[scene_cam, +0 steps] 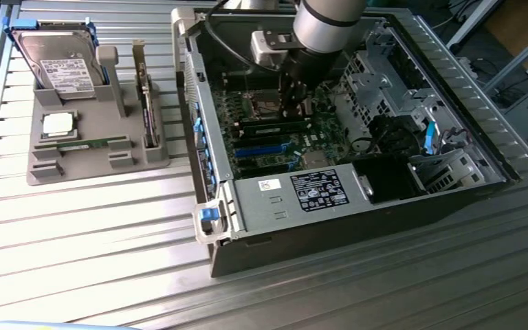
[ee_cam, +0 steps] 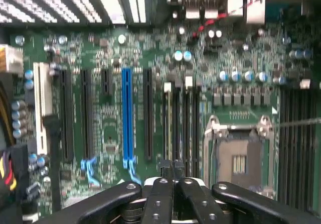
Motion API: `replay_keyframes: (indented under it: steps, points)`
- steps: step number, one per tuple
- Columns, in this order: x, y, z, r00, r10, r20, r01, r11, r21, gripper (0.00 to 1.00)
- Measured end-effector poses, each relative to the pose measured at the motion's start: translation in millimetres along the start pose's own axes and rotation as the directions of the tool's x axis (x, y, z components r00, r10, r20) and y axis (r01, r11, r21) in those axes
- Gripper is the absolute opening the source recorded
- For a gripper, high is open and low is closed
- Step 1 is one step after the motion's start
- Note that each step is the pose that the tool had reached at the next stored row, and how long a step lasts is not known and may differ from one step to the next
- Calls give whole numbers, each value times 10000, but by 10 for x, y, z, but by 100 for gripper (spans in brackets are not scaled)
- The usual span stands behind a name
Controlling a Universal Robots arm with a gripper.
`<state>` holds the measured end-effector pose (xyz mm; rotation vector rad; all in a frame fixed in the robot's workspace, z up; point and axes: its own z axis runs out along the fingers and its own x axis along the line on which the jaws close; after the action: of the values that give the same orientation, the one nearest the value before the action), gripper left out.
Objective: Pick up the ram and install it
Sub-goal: 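Press down the ram until it locks into place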
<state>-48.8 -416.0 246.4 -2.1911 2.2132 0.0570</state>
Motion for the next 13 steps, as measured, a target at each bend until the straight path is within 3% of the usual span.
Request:
replay_keyframes:
  steps: [4, 13]
  points:
    - [-5, -195, -43, 10000, 0, 0, 0, 10000, 0, 10]
    - [-34, -417, -226, 10000, 0, 0, 0, 10000, 0, 10]
